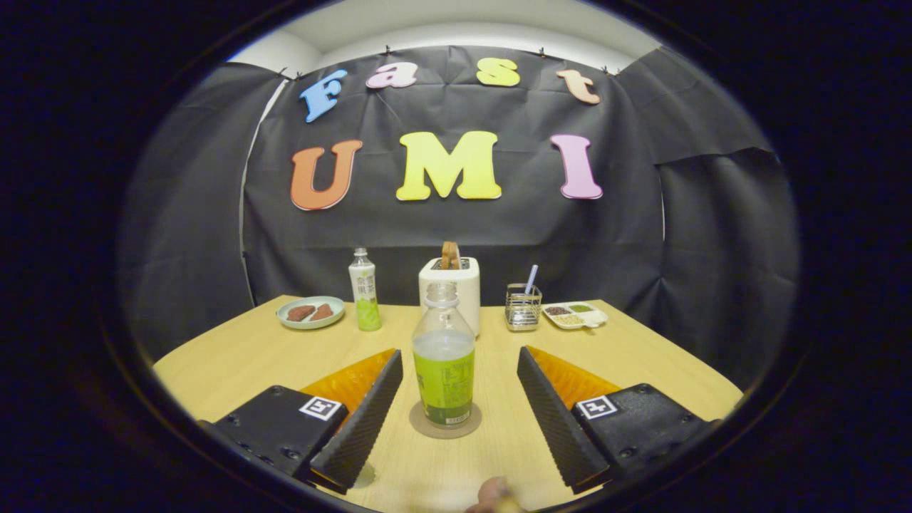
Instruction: Take the bottle from table, then pour the juice into the cup, finally place the bottle on the coaster
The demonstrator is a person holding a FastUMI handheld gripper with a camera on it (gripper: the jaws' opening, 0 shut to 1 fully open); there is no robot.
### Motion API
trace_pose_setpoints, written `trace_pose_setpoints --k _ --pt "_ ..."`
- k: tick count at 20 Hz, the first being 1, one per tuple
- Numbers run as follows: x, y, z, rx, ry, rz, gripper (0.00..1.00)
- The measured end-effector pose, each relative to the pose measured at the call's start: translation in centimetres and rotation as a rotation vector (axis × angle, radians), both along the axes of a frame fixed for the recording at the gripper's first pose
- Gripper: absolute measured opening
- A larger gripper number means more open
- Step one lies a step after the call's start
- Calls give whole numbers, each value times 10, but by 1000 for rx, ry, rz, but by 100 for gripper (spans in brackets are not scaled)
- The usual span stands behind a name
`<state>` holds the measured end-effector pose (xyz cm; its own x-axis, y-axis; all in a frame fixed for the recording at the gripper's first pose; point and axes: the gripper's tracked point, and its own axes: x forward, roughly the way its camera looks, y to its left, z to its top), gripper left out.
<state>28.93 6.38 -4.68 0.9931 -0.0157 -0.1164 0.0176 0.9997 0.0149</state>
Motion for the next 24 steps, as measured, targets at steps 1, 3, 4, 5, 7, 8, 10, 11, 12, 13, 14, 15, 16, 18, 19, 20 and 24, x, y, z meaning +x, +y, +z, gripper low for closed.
trace_pose_setpoints --k 1,3,4,5,7,8,10,11,12,13,14,15,16,18,19,20,24 --pt "-8 0 3 4 10 1 100" --pt "-28 4 12 19 23 26 100" --pt "-37 6 19 21 21 32 100" --pt "-48 7 29 18 13 43 100" --pt "-62 1 44 4 -14 45 100" --pt "-71 1 51 -1 -24 47 100" --pt "-93 -1 68 -14 -43 44 100" --pt "-102 -2 74 -17 -48 43 100" --pt "-114 -4 82 -23 -58 42 100" --pt "-125 -7 90 -33 -66 34 100" --pt "-133 -11 96 -44 -74 25 100" --pt "-143 -16 103 -57 -78 11 100" --pt "-152 -18 107 -64 -78 9 100" --pt "-174 -25 114 -47 -80 20 100" --pt "-186 -30 117 -39 -82 23 100" --pt "-196 -36 118 -40 -88 24 100" --pt "-244 -57 114 -57 -116 30 100"
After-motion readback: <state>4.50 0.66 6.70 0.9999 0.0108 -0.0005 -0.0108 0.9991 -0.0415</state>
